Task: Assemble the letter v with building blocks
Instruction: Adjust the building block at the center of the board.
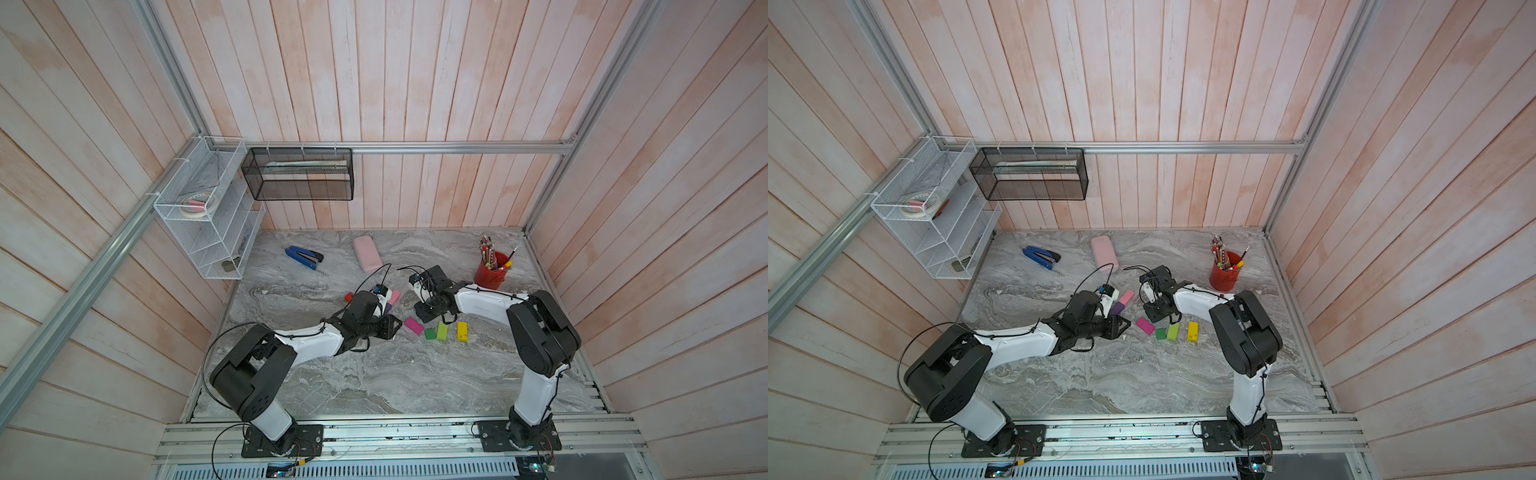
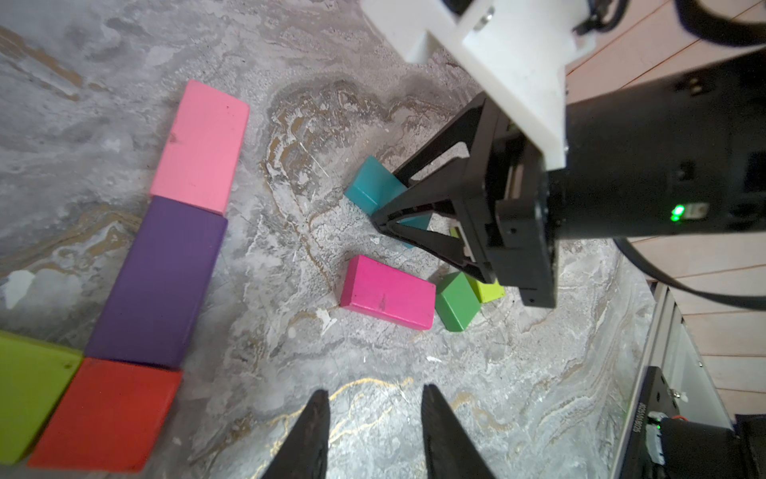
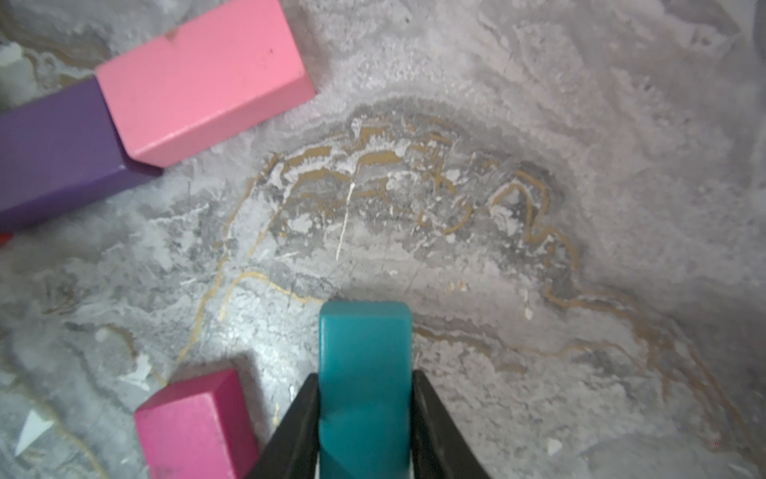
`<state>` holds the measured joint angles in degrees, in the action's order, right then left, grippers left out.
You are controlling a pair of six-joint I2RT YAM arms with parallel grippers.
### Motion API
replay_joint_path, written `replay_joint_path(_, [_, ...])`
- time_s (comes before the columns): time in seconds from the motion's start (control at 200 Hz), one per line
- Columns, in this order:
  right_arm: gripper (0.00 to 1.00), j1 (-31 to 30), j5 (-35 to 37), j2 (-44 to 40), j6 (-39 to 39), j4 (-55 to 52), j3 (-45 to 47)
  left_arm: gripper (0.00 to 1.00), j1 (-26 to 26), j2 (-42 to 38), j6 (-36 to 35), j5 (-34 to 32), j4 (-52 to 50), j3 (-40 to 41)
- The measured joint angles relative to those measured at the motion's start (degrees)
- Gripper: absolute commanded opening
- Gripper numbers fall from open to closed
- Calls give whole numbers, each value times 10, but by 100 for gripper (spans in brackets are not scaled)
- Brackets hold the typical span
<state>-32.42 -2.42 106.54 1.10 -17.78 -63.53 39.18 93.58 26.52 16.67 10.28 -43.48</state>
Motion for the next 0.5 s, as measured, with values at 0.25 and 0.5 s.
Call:
replay_joint_path(0.25, [37,0,1,-24,-11,14,35,39,0,9,-1,9,1,-1])
replay_joint_path(0.5, [23,0,5,-35,-15,19,48,39,0,9,-4,9,4,-1])
